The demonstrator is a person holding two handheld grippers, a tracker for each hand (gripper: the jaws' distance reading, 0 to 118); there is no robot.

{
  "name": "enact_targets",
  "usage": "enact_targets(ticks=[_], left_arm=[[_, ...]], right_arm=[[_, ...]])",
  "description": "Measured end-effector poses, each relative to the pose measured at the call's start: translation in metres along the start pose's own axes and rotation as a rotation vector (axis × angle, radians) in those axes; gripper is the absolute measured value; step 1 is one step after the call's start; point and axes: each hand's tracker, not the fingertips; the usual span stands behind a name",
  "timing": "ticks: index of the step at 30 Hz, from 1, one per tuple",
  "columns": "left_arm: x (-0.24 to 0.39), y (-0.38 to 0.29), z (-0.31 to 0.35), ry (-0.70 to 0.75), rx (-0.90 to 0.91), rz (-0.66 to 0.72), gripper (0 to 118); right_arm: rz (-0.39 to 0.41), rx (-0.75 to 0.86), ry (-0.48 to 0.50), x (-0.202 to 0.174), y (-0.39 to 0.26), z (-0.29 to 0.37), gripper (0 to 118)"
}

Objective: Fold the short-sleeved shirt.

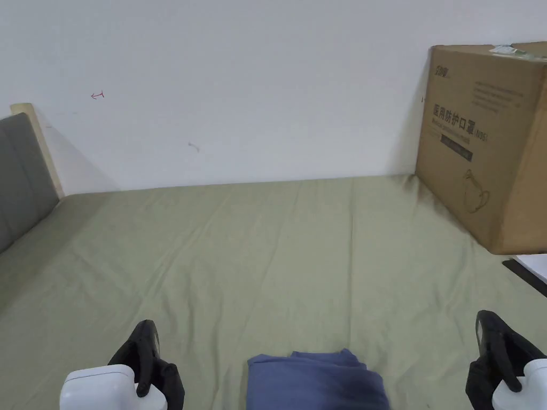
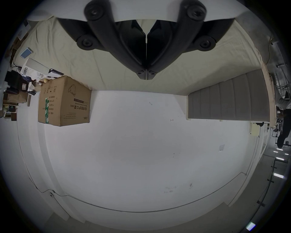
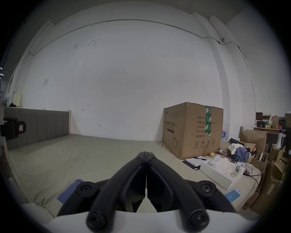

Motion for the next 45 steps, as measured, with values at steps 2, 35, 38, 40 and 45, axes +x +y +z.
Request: enact_targets(ticks=[2,35,38,40,45], left_arm=[[0.000,-0.003,-0.003,0.005,-0.012,0.001,0],[0.071,-0.272,-0.252,-0.933,-1.266,0.881,108],[0.052,-0.272,-0.256,-0.757,-1.270,0.700,16],[0.048,-0.267,-0.248,-0.807,-1.281,0.749,16],[-0.065,-0.192,-0.273,-0.716,-1.190,0.605,16]], right_arm=[[-0.002,-0.006,-0.014,0.002,0.002,-0.002,1],[0.151,-1.053,0.605,-0.049,-0.140,-0.186,1],[0.136,-1.046,0.610,-0.046,-0.134,-0.184,1],[0.110,-0.988,0.617,-0.043,-0.123,-0.177,1],[0.128,-0.899,0.583,-0.050,-0.091,-0.157,1]])
